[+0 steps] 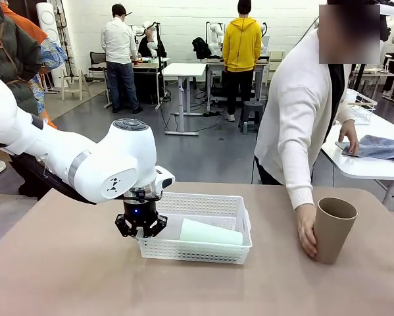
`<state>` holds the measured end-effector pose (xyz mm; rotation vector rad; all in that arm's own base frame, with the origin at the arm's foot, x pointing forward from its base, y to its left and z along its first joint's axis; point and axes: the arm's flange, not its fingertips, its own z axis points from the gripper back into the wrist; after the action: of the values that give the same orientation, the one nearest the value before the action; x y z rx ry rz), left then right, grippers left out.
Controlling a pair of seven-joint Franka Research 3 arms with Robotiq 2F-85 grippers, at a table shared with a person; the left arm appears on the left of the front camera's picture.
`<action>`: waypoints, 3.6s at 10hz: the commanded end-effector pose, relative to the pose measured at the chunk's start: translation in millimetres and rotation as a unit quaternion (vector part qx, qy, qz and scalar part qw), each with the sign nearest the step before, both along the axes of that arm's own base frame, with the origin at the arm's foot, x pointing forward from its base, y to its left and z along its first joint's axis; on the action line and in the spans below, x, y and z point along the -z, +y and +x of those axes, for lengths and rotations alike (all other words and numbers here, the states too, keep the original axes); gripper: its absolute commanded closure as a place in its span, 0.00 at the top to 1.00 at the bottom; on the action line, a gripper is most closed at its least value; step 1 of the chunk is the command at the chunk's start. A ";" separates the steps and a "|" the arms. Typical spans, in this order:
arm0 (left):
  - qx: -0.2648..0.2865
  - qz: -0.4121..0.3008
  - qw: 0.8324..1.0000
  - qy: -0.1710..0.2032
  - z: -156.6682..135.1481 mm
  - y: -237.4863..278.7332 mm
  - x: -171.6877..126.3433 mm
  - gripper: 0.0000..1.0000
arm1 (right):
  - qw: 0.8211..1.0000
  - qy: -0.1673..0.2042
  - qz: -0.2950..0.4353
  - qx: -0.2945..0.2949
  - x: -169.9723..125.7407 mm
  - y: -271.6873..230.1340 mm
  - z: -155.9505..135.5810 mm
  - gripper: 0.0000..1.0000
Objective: Clean and organize the cups into the basket.
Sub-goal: Pick up the Reusable plastic cup from the right side of the table and stack it inside the Organizing basket in the center of the table.
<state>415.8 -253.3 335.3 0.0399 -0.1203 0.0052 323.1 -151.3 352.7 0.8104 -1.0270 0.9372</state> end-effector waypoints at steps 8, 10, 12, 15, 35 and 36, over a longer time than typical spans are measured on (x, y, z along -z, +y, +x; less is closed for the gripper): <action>0.000 0.000 1.000 -0.001 0.7 -2.0 -0.9 0.00 | 1.000 0.000 0.000 0.000 0.0 0.0 0.0 1.00; 0.000 0.000 1.000 -0.001 0.7 -2.0 -0.9 0.00 | 0.999 -0.015 -0.024 -0.034 33.3 0.6 8.4 1.00; 0.000 0.000 1.000 -0.001 0.7 -2.0 -0.9 0.00 | 0.998 0.000 -0.047 -0.046 64.0 13.3 22.9 1.00; 0.000 0.000 1.000 -0.001 0.7 -2.0 -0.9 0.00 | 0.996 0.014 -0.070 -0.063 94.7 31.9 44.3 1.00; 0.000 0.000 1.000 -0.001 0.7 -2.0 -0.9 0.00 | 0.988 -0.019 0.014 -0.153 125.1 71.0 137.7 1.00; 0.000 0.000 1.000 -0.001 0.7 -2.0 -0.9 0.00 | 0.987 -0.021 0.018 -0.160 124.0 71.1 135.4 1.00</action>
<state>415.8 -253.4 335.2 0.0400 -0.1201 0.0050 458.9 -80.2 225.3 0.9811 -0.9807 1.2024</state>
